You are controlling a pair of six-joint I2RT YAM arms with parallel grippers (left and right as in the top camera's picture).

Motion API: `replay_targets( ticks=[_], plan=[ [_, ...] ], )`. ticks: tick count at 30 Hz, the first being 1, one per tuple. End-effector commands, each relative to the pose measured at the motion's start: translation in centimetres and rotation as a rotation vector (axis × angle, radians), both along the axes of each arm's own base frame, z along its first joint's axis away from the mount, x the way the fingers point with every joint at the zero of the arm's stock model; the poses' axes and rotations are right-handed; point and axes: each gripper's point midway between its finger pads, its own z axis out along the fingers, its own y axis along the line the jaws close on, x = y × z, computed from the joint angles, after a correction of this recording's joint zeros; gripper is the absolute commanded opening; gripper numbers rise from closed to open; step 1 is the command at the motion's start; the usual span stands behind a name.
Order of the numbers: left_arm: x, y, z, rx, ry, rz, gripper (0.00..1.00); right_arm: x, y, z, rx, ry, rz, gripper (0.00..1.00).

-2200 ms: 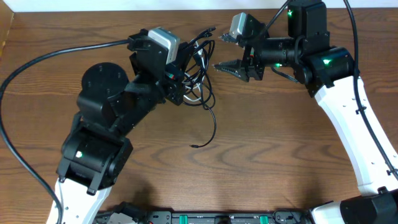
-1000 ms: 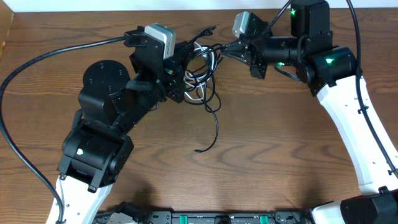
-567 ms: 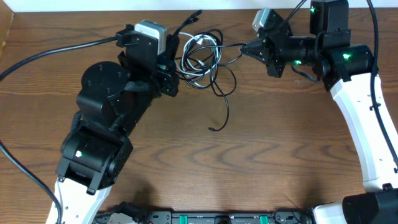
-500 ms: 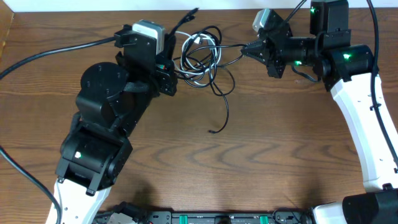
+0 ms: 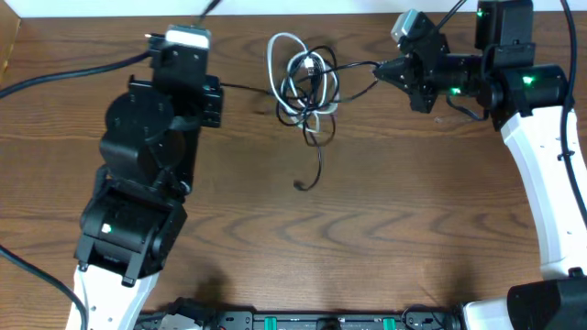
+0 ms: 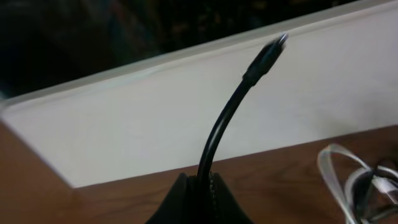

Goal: Untangle cables

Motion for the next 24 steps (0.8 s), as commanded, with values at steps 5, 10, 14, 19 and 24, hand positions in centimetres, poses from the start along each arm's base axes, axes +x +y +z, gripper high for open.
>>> replay_targets(
  ticks=[5,10,14,19,24],
  plan=[
    [0.5,2.2,1.4,-0.02,-0.029,0.058,0.07,1.6,-4.3,-1.3,-0.103,0.026,-0.161,0.01],
    [1.2,2.6,0.8,-0.016,-0.012,0.075,0.08,2.1,-6.9,-2.5,-0.176,0.058,-0.252,0.01],
    [1.4,2.3,0.5,-0.047,-0.006,0.065,0.08,2.3,-7.9,-2.4,-0.167,0.063,-0.274,0.01],
    [1.1,-1.6,-0.3,-0.124,0.04,-0.156,0.22,1.5,-6.2,-1.6,-0.087,0.066,-0.195,0.01],
    [0.1,-5.1,-0.3,-0.2,0.071,-0.352,0.87,0.9,-4.8,-0.6,-0.016,0.059,-0.124,0.01]
  ],
)
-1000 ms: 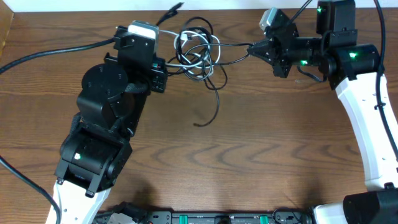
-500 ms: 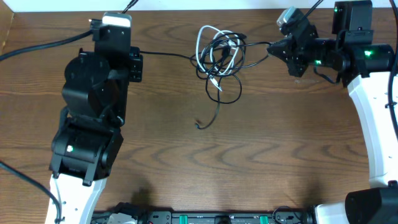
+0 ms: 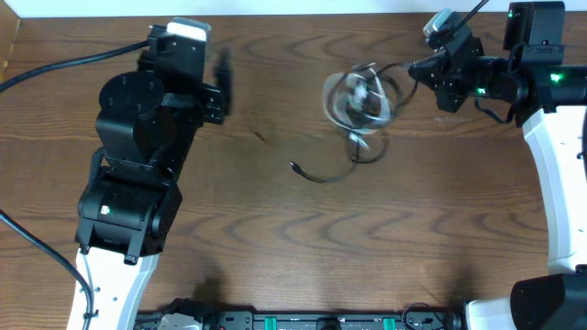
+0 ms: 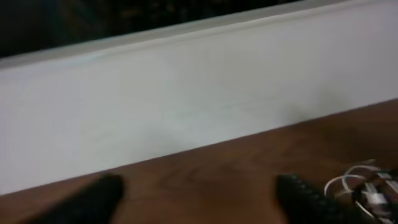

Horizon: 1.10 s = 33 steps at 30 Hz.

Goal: Untangle cables

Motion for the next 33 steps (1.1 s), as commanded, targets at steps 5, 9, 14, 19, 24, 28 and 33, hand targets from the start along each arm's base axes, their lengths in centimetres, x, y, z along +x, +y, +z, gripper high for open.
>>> replay_targets(
  ticks=[5,9,14,19,24,28,33],
  plan=[
    [-1.6,-3.7,1.7,-0.118,0.001,-0.221,0.87,-0.6,1.7,2.0,0.104,-0.016,0.072,0.01],
    [-1.6,-5.3,0.9,-0.132,0.036,-0.311,0.87,-0.8,3.2,2.4,0.127,-0.01,0.09,0.01],
    [-0.6,-6.4,-1.3,-0.167,0.124,-0.349,0.87,-0.4,5.7,4.0,0.176,-0.059,0.119,0.01],
    [-0.3,-7.5,-3.4,-0.193,0.212,-0.387,0.87,1.1,7.0,7.0,0.261,-0.136,0.093,0.01],
    [-1.3,-8.8,-3.3,-0.22,0.23,-0.48,0.87,2.4,7.1,9.7,0.331,-0.204,0.057,0.01],
    [-2.5,-10.8,-3.3,-0.223,0.242,-0.558,0.87,2.4,7.5,10.5,0.353,-0.227,0.064,0.01],
    [-3.8,-14.3,-3.9,-0.21,0.262,-0.653,0.87,2.5,8.3,12.7,0.413,-0.272,0.071,0.01]
  ],
)
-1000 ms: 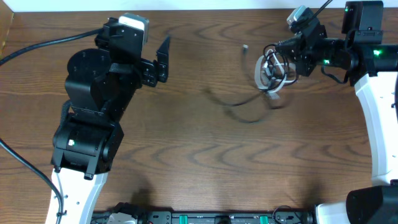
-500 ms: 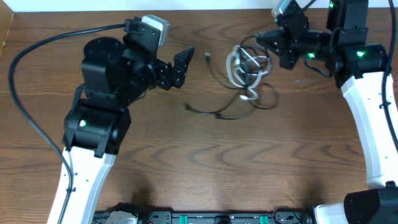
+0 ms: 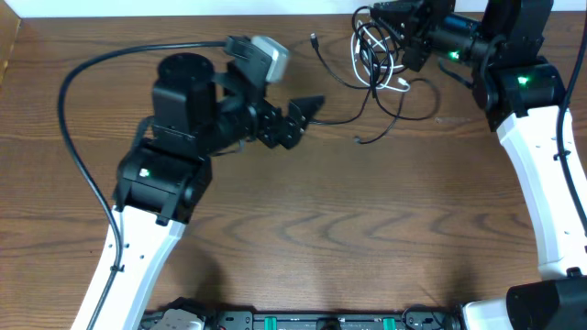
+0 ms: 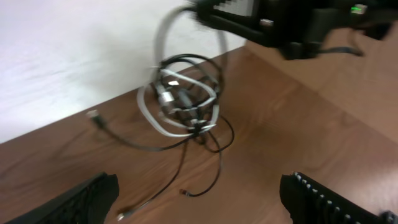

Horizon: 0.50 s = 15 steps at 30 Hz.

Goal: Untangle cables

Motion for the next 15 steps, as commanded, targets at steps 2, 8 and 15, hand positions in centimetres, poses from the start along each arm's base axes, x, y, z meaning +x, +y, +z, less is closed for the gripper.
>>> replay_targets(
  ticks=[2,8,15],
  plan=[
    [-0.5,-3.0,0.0,-0.029,0.033,-0.077,0.87,-0.4,0.8,2.7,0.085,-0.011,0.018,0.01],
    [1.4,-4.1,-2.4,-0.039,0.118,-0.062,0.83,-1.1,0.7,4.5,0.11,-0.047,0.022,0.01],
    [1.6,-5.7,-2.4,-0.06,0.11,-0.089,0.68,-2.2,1.1,6.4,0.148,-0.072,0.043,0.01]
  ],
)
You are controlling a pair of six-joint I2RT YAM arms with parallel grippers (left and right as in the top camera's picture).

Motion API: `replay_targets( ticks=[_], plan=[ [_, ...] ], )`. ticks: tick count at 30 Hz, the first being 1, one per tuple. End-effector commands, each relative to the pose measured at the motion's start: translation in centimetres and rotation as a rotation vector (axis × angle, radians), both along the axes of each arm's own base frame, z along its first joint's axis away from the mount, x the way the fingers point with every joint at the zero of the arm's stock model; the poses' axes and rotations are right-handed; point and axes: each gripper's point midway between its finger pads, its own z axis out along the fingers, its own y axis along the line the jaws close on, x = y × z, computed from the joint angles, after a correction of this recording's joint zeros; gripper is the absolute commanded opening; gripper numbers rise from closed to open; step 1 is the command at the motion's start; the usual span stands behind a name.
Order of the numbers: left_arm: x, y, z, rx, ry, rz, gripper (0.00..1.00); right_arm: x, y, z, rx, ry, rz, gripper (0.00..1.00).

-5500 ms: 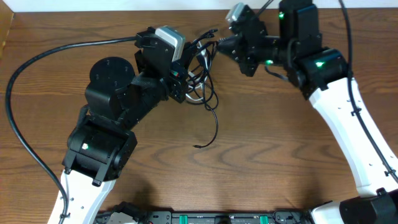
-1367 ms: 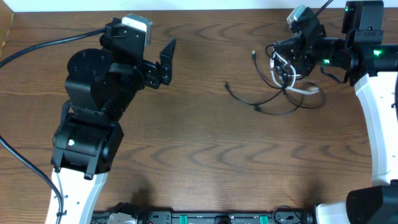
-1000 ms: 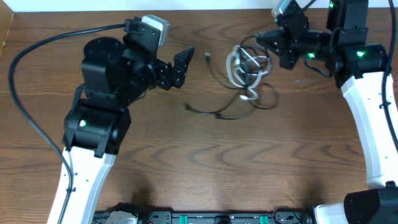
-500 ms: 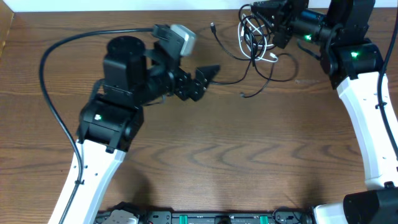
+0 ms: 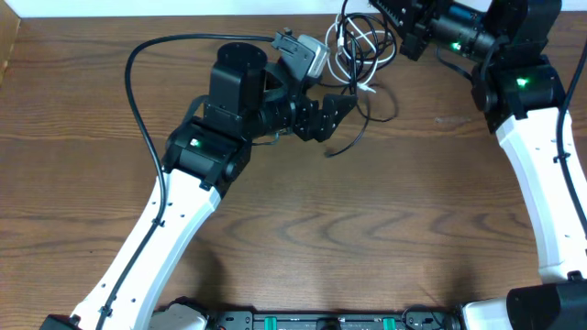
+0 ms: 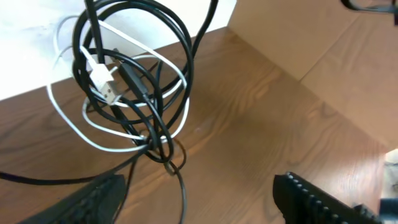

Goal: Untangle cables

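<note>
The tangle of black and white cables (image 5: 356, 48) hangs at the table's far edge, with my right gripper (image 5: 385, 18) shut on its upper loops. In the left wrist view the tangle (image 6: 134, 93) is a knot of black loops, a white cable (image 6: 65, 118) and a white plug (image 6: 102, 78). One loose black cable end (image 5: 341, 143) trails onto the wood. My left gripper (image 5: 335, 117) stands open just in front of and below the tangle; its fingers (image 6: 317, 199) are wide apart, with one black strand running between them untouched.
A white wall (image 6: 31, 25) runs along the far table edge, and a brown panel (image 6: 298, 37) stands to the right of it. The left arm's own thick black lead (image 5: 138, 73) arcs over the wooden table (image 5: 367, 238) at the left.
My left gripper, still open, has moved right and now sits right under the tangle. The right gripper with the tangle has shifted a little to the left.
First both grippers were shut on the tangle at the centre back, the left on a black cable end. Then the left was open and empty, and the right held the tangle further right. Later the right held it at the far edge, and the open left has come up to it.
</note>
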Motion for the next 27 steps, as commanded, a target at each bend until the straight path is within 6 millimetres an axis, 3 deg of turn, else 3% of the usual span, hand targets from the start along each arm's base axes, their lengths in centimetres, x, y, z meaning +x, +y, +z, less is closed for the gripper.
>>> replay_targets(
  ticks=[1,6,13,20,22,26,27],
  plan=[
    [-0.2,-0.6,1.4,-0.03,-0.014,-0.015,0.67,-2.1,0.8,3.4,0.038,-0.062,0.045,0.01],
    [0.4,-0.7,0.4,-0.008,-0.005,-0.001,0.67,-2.9,2.1,4.7,0.071,-0.093,0.083,0.01],
    [2.8,1.0,-1.9,0.097,-0.006,0.132,0.67,-3.7,3.5,5.2,0.089,-0.097,0.114,0.01],
    [3.5,1.1,-2.4,0.111,-0.011,0.155,0.61,-4.0,4.0,5.7,0.102,-0.111,0.126,0.01],
    [3.7,1.2,-2.2,0.111,-0.02,0.164,0.5,-4.2,4.2,5.7,0.102,-0.11,0.133,0.01],
    [3.7,1.2,-2.2,0.112,-0.019,0.164,0.09,-4.2,4.2,5.7,0.102,-0.11,0.133,0.01],
    [3.7,1.2,-2.2,0.111,-0.019,0.164,0.08,-4.2,4.2,5.7,0.102,-0.11,0.133,0.01]
  ],
)
